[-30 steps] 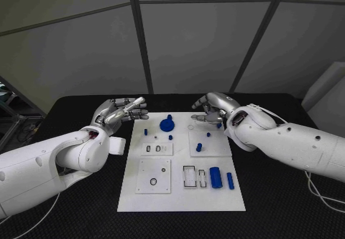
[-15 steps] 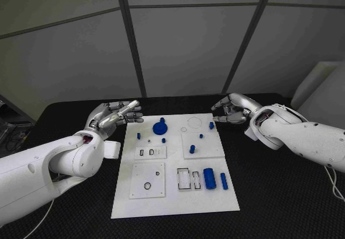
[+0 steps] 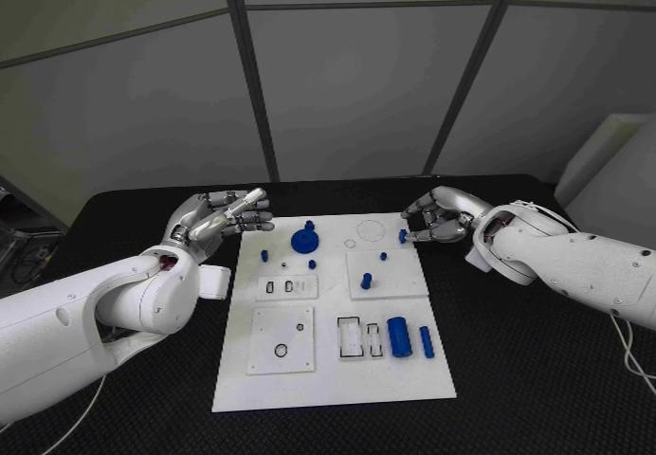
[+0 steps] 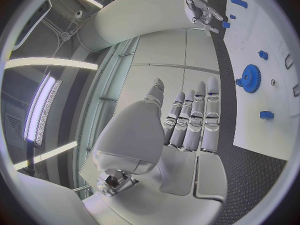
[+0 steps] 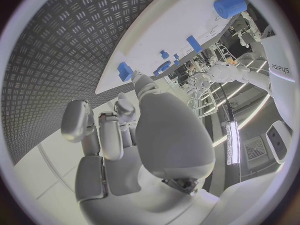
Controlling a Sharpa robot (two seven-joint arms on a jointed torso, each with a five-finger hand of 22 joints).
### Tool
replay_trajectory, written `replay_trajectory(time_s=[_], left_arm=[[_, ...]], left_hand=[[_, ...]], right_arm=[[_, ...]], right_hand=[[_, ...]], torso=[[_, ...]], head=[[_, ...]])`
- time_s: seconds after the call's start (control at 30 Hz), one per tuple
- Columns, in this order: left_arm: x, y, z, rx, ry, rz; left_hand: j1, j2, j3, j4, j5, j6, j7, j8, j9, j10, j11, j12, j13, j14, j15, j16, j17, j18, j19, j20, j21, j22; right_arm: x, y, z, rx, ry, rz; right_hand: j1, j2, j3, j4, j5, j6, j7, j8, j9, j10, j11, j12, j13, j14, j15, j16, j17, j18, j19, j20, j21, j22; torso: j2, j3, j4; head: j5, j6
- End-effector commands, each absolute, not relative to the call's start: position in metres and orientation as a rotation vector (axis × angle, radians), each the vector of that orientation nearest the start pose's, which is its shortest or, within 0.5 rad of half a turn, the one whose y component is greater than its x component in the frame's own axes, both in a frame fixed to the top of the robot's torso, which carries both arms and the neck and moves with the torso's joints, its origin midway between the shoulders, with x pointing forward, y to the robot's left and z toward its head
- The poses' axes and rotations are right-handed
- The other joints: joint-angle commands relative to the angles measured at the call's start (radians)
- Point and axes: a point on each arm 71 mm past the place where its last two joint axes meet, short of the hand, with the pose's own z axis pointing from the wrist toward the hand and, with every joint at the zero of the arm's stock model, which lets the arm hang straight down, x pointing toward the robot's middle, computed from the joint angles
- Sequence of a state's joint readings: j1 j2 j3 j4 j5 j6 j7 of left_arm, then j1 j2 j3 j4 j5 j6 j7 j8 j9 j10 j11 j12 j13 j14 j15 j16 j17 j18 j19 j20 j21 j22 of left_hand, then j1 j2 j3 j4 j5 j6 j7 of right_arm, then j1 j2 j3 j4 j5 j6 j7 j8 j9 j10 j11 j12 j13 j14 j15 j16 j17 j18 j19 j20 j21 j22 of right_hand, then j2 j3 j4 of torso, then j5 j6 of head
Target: Assemble the parts on the task board
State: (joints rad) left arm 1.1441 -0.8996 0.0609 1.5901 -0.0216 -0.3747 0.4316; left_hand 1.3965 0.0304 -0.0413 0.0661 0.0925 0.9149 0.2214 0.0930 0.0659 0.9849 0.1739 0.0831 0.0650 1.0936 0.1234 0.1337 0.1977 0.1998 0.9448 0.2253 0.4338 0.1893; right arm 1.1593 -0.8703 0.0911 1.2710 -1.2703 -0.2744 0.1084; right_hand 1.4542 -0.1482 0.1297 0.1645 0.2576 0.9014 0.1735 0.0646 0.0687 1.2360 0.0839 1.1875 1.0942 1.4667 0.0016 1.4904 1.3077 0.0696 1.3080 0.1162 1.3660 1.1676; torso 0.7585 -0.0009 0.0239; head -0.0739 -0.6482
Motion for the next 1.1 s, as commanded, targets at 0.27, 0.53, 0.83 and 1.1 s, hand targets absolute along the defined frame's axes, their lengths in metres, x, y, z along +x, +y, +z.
replay_trajectory(time_s=[0.27,0.53,0.83,1.1], left_arm=[[0.4821,0.2220,-0.1582,-1.090,1.291,-1.572],[0.4823,0.2215,-0.1584,-1.086,1.292,-1.571],[0.4827,0.2218,-0.1587,-1.087,1.292,-1.569],[0.4827,0.2222,-0.1588,-1.088,1.292,-1.567]], left_hand=[[0.001,0.011,0.001,-0.006,0.000,-0.001,0.004,-0.006,0.000,-0.003,0.004,-0.005,0.001,-0.003,0.001,-0.006,0.001,-0.020,-0.007,-0.003,0.002,0.000],[0.001,0.011,0.001,-0.006,0.000,-0.001,0.004,-0.006,0.000,-0.003,0.004,-0.005,0.001,-0.003,0.001,-0.006,0.001,-0.020,-0.007,-0.003,0.002,0.000],[0.001,0.011,0.001,-0.006,0.000,-0.001,0.004,-0.006,0.000,-0.003,0.004,-0.005,0.001,-0.003,0.001,-0.006,0.001,-0.020,-0.007,-0.003,0.002,0.000],[0.002,0.012,0.001,-0.009,0.000,0.000,0.003,-0.006,0.000,-0.002,0.003,-0.005,0.001,-0.001,0.000,-0.007,0.002,-0.020,-0.009,-0.003,0.002,0.000]], right_arm=[[0.5308,-0.2875,-0.1798,0.040,1.661,0.658],[0.5329,-0.2826,-0.1823,0.040,1.664,0.657],[0.5331,-0.2812,-0.1847,0.037,1.672,0.649],[0.5339,-0.2821,-0.1853,0.037,1.670,0.635]], right_hand=[[0.007,0.003,-0.010,0.001,-0.006,-0.007,-0.002,-0.002,0.000,-0.003,-0.001,-0.004,0.001,0.069,0.005,0.000,0.102,0.016,-0.008,-0.001,-0.005,0.000],[0.007,0.021,-0.018,0.009,-0.003,0.027,-0.005,0.017,0.008,0.007,-0.003,0.008,0.012,0.070,0.005,0.000,0.105,0.015,0.000,0.001,0.000,0.011],[0.008,0.045,-0.020,0.014,-0.003,0.097,-0.021,0.053,0.021,0.025,-0.017,0.025,0.030,0.070,-0.006,0.000,0.107,0.012,0.011,-0.008,0.007,0.025],[0.011,0.051,-0.018,0.014,-0.002,0.107,-0.025,0.059,0.022,0.028,-0.021,0.026,0.032,0.071,-0.009,0.002,0.110,0.012,0.013,-0.011,0.009,0.028]], torso=[[-0.001,-0.0005,-0.0011],[-0.001,-0.0004,-0.0009],[-0.001,-0.0003,-0.0016],[-0.001,-0.0003,-0.0005]], head=[[0.001,-0.005],[0.002,-0.007],[0.001,-0.009],[0.001,-0.011]])
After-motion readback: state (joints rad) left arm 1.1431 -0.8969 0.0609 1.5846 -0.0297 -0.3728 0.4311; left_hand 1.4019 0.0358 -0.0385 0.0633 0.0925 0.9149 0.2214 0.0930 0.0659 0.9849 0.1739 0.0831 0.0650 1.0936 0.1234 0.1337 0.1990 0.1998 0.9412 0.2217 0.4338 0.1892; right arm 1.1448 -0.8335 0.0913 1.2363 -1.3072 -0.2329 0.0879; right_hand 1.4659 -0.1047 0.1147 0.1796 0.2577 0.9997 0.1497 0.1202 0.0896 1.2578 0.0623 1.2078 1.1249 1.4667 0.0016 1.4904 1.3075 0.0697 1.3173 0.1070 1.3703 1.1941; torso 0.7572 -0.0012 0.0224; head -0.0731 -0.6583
